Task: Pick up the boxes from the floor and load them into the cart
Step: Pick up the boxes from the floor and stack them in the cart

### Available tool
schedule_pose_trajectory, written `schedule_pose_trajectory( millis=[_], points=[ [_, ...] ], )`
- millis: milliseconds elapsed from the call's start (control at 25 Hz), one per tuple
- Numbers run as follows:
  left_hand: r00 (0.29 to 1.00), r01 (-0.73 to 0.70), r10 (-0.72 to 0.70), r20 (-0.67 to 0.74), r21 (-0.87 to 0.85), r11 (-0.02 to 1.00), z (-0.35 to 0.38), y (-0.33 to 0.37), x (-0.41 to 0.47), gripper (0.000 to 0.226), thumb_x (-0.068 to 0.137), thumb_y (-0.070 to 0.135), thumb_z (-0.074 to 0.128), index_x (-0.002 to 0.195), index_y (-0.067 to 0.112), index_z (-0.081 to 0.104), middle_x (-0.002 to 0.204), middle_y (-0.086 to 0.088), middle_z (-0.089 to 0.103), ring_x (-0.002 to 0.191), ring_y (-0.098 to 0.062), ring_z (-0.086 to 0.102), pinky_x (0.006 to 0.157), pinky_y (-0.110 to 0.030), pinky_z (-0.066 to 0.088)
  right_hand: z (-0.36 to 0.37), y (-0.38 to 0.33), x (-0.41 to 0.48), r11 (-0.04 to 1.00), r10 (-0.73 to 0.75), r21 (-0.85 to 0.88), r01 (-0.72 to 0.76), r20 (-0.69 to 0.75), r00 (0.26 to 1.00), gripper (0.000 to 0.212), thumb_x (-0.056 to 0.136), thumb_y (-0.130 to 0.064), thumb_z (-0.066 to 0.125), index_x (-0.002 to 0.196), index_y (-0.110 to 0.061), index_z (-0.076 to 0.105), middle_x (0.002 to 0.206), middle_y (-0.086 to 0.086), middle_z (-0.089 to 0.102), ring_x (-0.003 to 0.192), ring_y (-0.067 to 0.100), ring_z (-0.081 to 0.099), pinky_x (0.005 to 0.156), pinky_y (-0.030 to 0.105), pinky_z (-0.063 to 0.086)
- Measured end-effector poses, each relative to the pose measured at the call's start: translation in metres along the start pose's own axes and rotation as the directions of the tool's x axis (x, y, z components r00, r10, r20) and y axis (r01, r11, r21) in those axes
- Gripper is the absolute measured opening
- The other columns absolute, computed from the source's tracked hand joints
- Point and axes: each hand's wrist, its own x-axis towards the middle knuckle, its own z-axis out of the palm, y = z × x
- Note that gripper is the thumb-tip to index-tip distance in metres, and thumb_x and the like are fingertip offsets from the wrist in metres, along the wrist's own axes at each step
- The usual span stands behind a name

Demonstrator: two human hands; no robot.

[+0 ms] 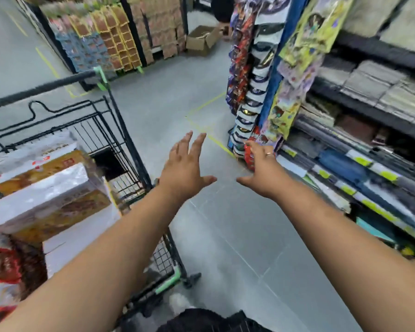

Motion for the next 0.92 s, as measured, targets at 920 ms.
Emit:
schedule_pose_trajectory(
  millis=[920],
  points=[
    [0.205, -0.838, 0.911, 0.358, -0.417, 0.353, 0.196, 0.642, -0.027, 0.112, 0.072, 0.049, 0.078, 0.153, 0.035, 0.002, 0.158, 0.002, 0.013, 0.145, -0.021, 0.018, 0.118, -0.04, 0.021, -0.234, 0.426, -0.369, 0.595, 0.782, 0.479, -0.646, -0.529, 0.328, 0.098, 0.071, -0.052, 0.077, 0.147, -0.036, 0.016, 0.149, 0.01, 0.019, 0.124, 0.034, 0.045, 0.101, 0.044, 0.043]
  ],
)
